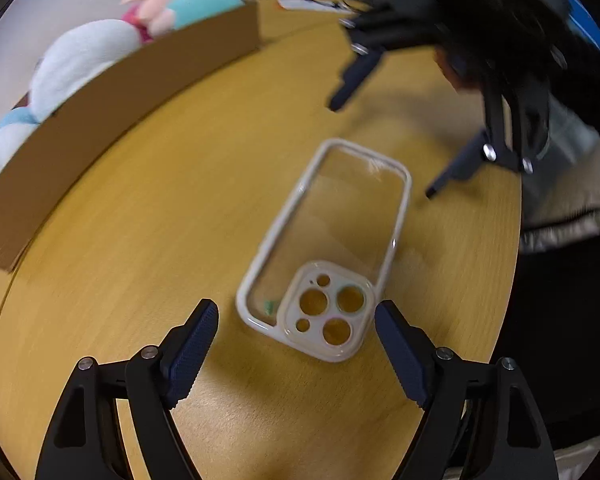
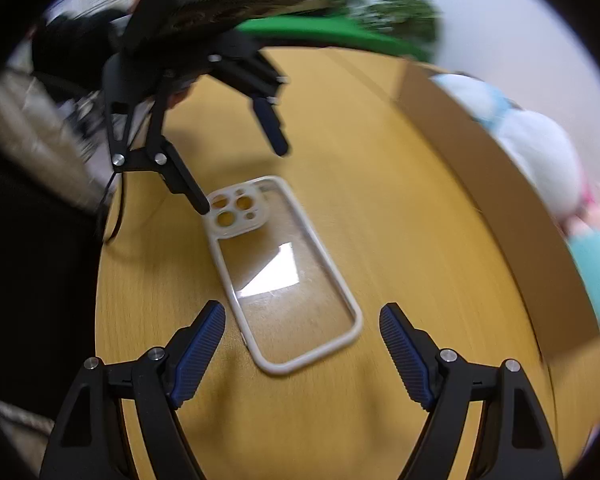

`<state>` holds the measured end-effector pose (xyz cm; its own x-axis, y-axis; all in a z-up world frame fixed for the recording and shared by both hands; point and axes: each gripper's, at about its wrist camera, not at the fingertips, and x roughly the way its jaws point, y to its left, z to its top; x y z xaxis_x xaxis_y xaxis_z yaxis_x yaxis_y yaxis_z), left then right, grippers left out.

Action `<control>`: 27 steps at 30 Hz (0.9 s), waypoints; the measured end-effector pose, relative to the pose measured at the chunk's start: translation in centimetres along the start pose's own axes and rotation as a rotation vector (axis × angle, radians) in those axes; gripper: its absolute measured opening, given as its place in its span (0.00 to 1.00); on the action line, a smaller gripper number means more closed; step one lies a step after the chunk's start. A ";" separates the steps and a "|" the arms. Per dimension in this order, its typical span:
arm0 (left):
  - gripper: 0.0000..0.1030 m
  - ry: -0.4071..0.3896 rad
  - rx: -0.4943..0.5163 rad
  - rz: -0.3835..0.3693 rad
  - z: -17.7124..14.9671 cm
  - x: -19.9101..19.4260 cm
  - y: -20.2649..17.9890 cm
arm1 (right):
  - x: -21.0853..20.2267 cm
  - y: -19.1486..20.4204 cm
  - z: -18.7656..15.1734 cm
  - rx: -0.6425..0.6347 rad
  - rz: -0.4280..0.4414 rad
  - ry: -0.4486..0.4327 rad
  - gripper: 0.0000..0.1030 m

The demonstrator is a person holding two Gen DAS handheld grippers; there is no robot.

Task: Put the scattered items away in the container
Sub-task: 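Lift the phone case with both grippers and carry it over the box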

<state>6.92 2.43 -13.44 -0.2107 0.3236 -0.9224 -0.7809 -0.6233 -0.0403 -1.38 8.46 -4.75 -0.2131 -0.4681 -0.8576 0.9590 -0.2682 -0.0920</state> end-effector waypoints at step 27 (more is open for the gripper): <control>0.81 -0.244 0.273 0.106 9.8 -10.4 12.5 | -5.0 -10.8 7.9 -0.056 -0.046 -0.139 0.80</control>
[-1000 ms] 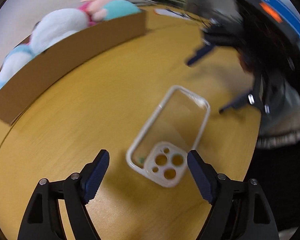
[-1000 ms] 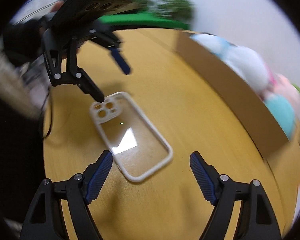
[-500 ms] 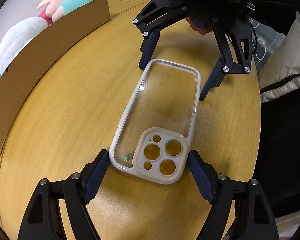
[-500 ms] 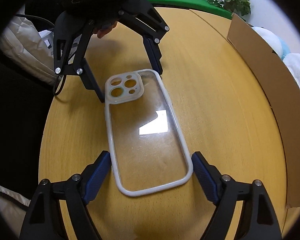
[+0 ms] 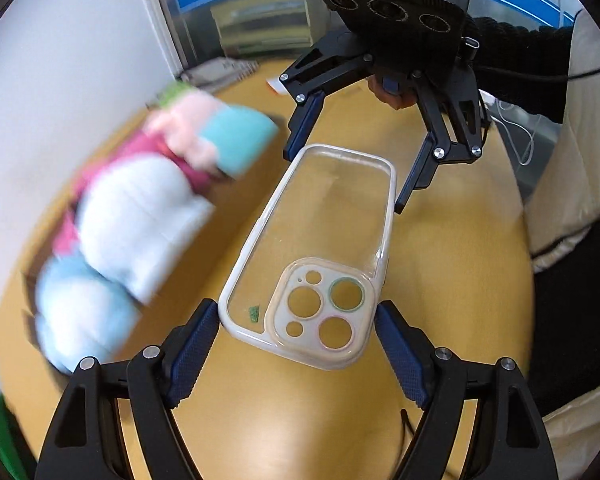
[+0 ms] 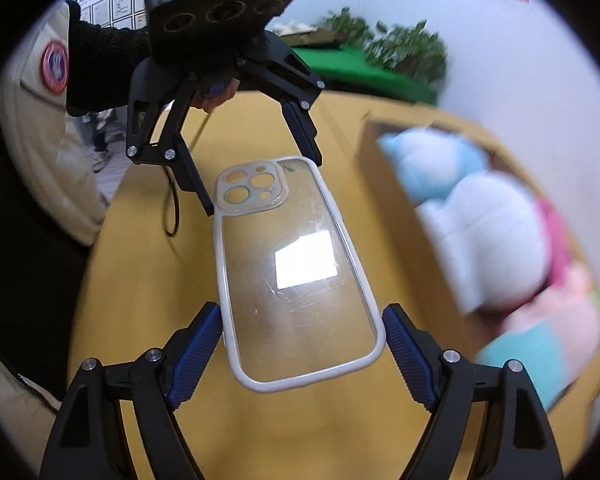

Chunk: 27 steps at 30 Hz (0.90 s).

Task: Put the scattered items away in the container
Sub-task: 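Lift the phone case with both grippers and carry it over the box, then lower the phone case onto the pink bear and open both grippers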

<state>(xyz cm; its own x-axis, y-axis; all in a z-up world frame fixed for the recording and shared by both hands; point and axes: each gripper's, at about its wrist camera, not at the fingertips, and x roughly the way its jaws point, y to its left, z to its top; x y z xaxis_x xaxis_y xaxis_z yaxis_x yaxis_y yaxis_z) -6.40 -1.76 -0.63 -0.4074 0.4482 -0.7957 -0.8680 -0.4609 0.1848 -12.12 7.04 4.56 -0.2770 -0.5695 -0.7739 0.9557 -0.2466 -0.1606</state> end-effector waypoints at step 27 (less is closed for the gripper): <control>0.80 0.059 -0.038 0.037 7.3 11.9 24.6 | 6.2 -27.4 2.0 0.078 -0.076 0.137 0.79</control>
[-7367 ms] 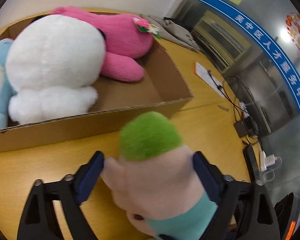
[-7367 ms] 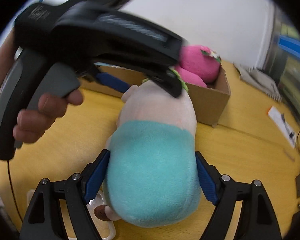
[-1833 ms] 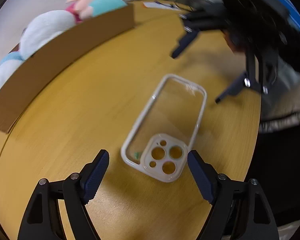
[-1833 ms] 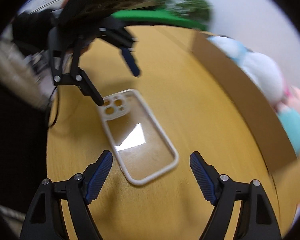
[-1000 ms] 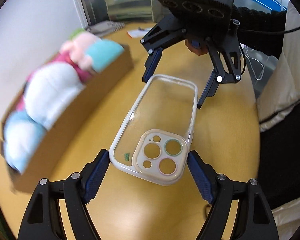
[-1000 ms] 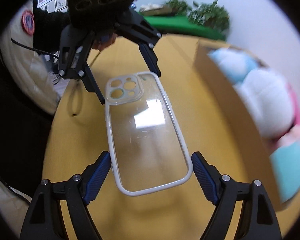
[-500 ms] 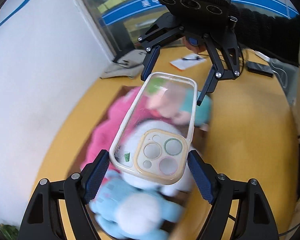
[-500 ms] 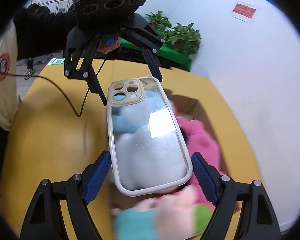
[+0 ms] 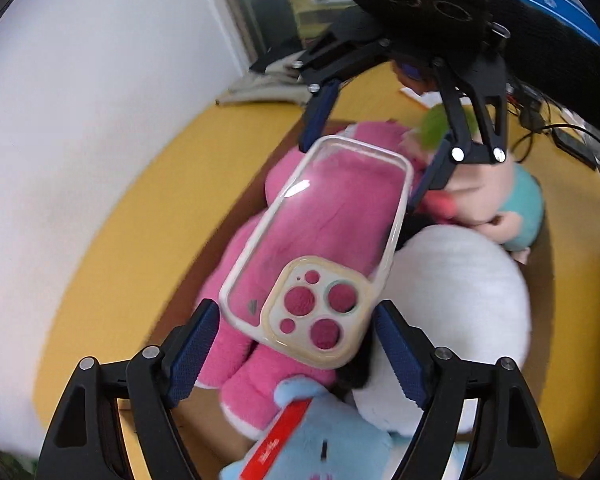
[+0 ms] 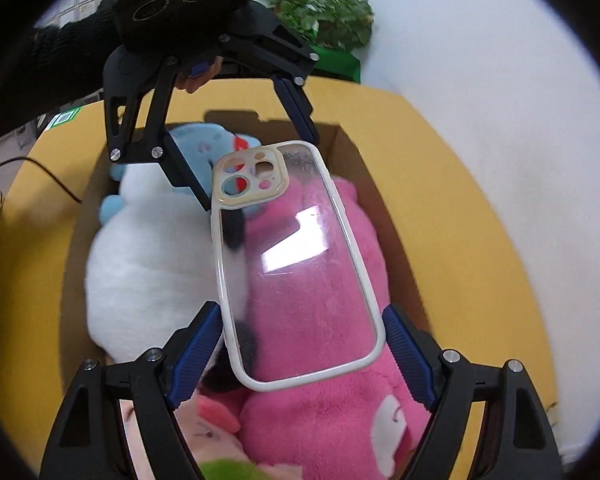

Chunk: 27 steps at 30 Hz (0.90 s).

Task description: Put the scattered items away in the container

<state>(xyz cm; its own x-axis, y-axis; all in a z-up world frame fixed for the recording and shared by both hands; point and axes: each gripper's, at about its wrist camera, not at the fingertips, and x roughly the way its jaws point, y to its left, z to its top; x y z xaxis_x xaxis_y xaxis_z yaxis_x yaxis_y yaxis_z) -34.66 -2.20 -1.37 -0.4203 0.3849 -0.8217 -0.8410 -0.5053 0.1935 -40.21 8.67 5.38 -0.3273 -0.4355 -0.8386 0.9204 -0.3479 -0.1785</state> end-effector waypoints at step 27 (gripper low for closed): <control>0.95 -0.151 -0.551 0.413 -8.0 -13.5 -8.0 | -12.0 12.0 -2.6 0.723 -0.589 -0.321 0.80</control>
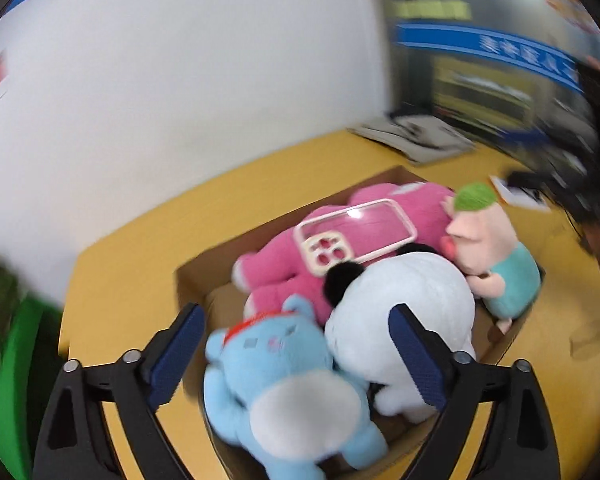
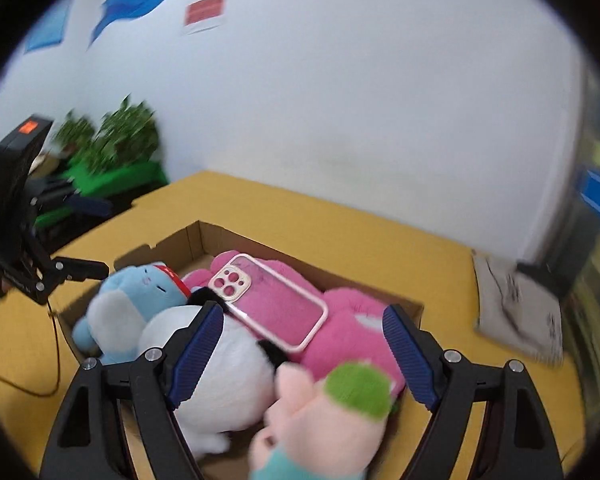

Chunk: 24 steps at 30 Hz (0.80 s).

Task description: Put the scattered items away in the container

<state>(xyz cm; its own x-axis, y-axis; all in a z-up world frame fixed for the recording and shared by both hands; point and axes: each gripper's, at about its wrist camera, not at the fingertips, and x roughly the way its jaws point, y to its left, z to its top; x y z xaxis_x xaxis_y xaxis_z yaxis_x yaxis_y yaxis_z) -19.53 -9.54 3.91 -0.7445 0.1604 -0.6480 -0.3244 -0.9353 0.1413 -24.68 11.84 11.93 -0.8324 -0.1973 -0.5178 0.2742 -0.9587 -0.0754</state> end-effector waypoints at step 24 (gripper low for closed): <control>0.98 0.129 -0.275 0.051 -12.7 1.8 -2.8 | 2.4 5.7 -12.7 0.263 -0.146 0.214 0.82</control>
<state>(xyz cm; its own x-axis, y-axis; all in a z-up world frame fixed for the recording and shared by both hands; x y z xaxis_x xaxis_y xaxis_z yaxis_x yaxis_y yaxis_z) -12.60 -10.67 -7.18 -0.6697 0.0856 -0.7377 -0.1051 -0.9943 -0.0200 -18.98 8.47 -0.57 -0.7268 -0.0335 -0.6860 0.0035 -0.9990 0.0450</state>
